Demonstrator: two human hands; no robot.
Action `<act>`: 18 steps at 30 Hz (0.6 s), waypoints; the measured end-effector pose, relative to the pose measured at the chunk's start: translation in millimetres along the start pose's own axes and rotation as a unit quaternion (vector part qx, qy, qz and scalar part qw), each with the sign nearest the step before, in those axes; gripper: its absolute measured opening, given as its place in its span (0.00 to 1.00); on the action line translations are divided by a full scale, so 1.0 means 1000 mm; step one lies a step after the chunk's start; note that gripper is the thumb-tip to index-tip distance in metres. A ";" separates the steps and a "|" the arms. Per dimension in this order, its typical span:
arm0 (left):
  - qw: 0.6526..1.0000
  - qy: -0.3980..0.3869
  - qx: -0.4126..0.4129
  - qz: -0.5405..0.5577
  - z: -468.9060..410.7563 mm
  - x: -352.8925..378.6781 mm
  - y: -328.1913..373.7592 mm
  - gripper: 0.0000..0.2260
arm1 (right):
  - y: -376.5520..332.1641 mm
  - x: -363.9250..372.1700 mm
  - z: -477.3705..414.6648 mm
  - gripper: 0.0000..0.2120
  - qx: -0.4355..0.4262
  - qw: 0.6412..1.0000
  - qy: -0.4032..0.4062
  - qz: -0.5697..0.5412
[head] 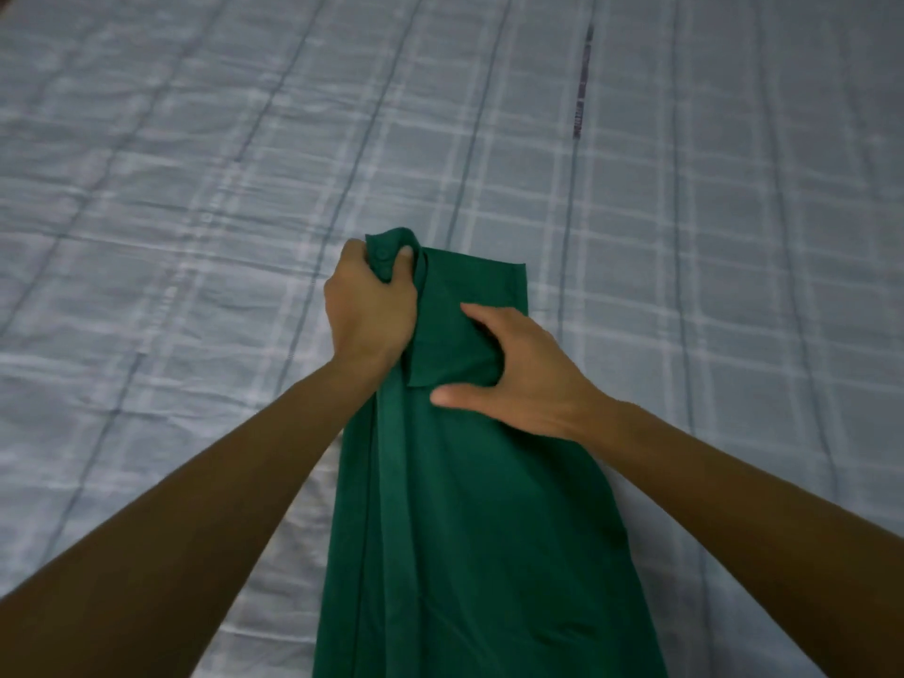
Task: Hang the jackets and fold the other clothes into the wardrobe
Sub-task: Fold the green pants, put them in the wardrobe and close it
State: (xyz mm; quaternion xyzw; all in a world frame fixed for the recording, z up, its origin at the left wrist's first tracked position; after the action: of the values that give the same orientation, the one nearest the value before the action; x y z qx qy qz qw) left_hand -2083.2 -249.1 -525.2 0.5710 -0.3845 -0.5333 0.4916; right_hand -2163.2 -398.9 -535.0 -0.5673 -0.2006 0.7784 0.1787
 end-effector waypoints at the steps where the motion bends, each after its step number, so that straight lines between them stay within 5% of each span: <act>1: 1.000 0.008 -0.001 0.009 -0.002 0.001 0.000 0.09 | -0.002 0.002 -0.003 0.48 -0.036 0.996 0.013 0.079; 5: 0.999 0.035 0.024 -0.009 -0.004 -0.003 -0.007 0.07 | -0.002 0.006 -0.010 0.48 -0.118 0.955 0.080 0.259; 9: 0.993 0.013 0.052 -0.108 -0.004 -0.010 -0.021 0.10 | 0.017 0.010 -0.007 0.21 -0.165 0.940 0.211 0.211; 12: 0.996 -0.013 0.027 -0.081 -0.007 -0.012 -0.029 0.12 | 0.020 0.004 -0.015 0.11 0.015 0.958 0.281 -0.055; 14: 0.998 -0.019 0.021 -0.049 -0.008 -0.013 -0.030 0.13 | 0.023 -0.006 -0.031 0.14 0.176 0.918 0.304 -0.184; 18: 0.999 -0.004 0.024 -0.036 -0.008 -0.014 -0.026 0.19 | 0.037 -0.012 -0.048 0.10 0.297 0.905 0.247 -0.179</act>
State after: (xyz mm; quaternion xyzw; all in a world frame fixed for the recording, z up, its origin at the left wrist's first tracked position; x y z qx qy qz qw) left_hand -2079.3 -228.3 -547.1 0.5940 -0.3781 -0.5437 0.4567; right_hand -2115.2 -431.5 -557.3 -0.6165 -0.0084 0.5920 0.5190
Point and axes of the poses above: each hand's wrist, its own z-axis away from the middle knuckle, its own x-axis out of the palm, y = z × x, the point moved 2 cm from there along -z, towards the middle knuckle, and after that the axes turned 13 degrees about z, right-handed, at the moved point
